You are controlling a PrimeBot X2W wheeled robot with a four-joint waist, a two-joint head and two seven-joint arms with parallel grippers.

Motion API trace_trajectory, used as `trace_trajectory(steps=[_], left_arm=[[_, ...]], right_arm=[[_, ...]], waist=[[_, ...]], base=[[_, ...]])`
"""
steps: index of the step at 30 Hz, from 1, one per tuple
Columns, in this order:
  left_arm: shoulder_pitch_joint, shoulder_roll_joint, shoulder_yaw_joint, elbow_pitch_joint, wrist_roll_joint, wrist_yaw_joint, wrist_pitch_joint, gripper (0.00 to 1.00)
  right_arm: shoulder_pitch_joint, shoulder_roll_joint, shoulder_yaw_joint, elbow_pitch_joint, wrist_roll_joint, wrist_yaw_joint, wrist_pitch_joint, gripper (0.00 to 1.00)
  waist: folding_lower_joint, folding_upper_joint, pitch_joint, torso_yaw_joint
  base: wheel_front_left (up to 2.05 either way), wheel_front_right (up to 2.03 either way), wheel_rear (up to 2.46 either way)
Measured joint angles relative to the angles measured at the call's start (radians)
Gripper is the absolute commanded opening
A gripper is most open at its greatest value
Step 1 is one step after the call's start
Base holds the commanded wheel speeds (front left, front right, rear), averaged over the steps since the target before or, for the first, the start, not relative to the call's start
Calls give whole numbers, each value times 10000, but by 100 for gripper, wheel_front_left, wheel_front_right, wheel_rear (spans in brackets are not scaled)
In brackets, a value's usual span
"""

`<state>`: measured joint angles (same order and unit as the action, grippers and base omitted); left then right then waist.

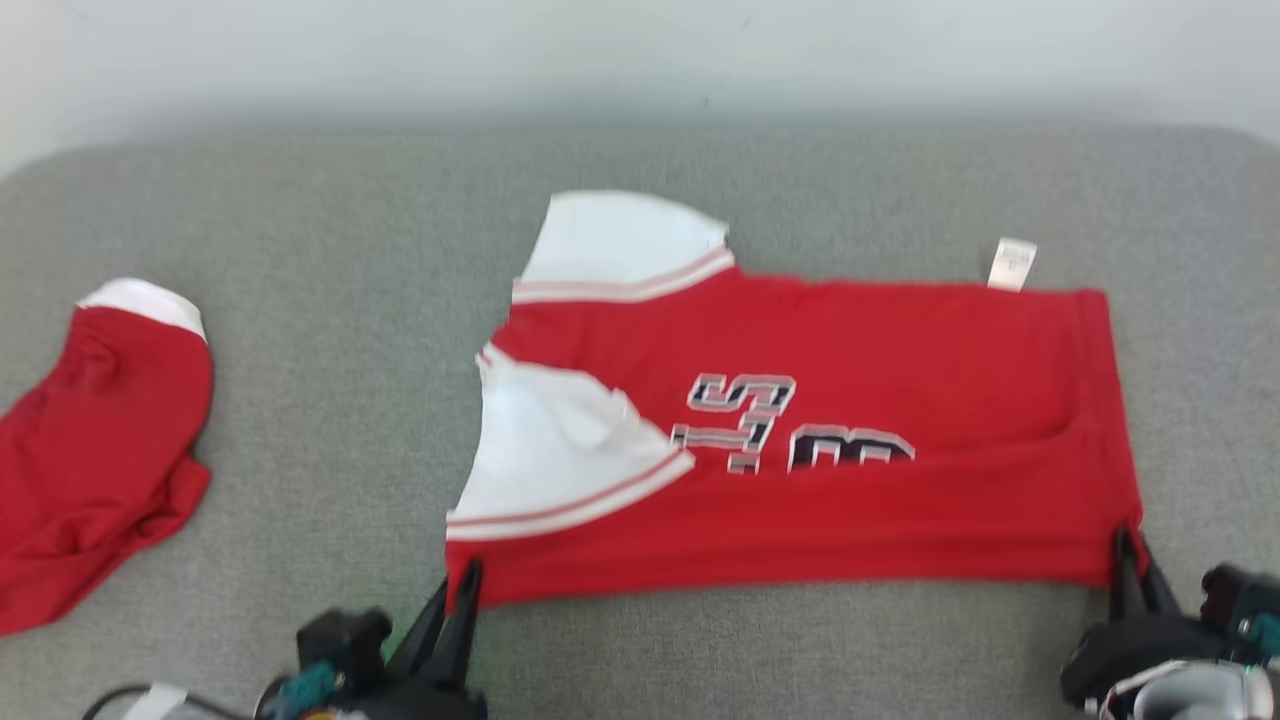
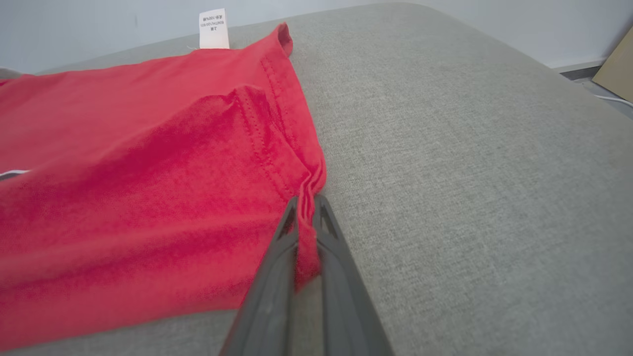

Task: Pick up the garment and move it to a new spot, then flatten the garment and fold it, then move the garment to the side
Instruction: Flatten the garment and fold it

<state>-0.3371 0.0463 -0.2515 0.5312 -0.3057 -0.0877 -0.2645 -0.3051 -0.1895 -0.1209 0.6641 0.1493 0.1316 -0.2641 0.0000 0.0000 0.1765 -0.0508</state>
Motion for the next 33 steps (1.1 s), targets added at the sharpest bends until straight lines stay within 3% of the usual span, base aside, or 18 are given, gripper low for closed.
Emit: trace_trajectory(steps=[11, 20, 21, 22, 23, 24, 33], left_arm=[[1643, -12, 688, 151, 435, -88, 6, 0], [2369, -10, 696, 113, 403, -117, 6, 0], [2383, -12, 696, 105, 378, -100, 6, 0], [2382, -10, 696, 82, 360, -79, 6, 14], [2378, -8, 690, 65, 360, -71, 6, 42], [2373, -2, 685, 59, 359, -36, 6, 100], [1899, 33, 947, -717, 840, 56, 6, 100]], right_arm=[[1482, 261, 483, -63, 98, 0, 0, 0], [2166, 334, 500, -355, 194, 0, 2, 0], [2171, 332, 500, -387, 205, 0, 2, 11], [2171, 332, 489, -426, 215, 0, 2, 76], [2171, 326, 443, -435, 221, 0, 2, 100], [2173, 313, 368, -435, 217, -2, 2, 100], [1761, -12, -291, -899, 10, -2, 0, 100]], waist=[[-1, 0, -1399, 60], [-2, -1, -1933, 107], [-2, -1, -1950, 101], [-2, -1, -1949, 95], [-2, -1, -1938, 94], [-1, 0, -1921, 97], [0, 1, -1552, 201]], base=[[0, 0, 0], [0, 0, 0], [0, 0, 0], [0, 0, 0], [0, 0, 0], [0, 0, 0], [0, 0, 0]])
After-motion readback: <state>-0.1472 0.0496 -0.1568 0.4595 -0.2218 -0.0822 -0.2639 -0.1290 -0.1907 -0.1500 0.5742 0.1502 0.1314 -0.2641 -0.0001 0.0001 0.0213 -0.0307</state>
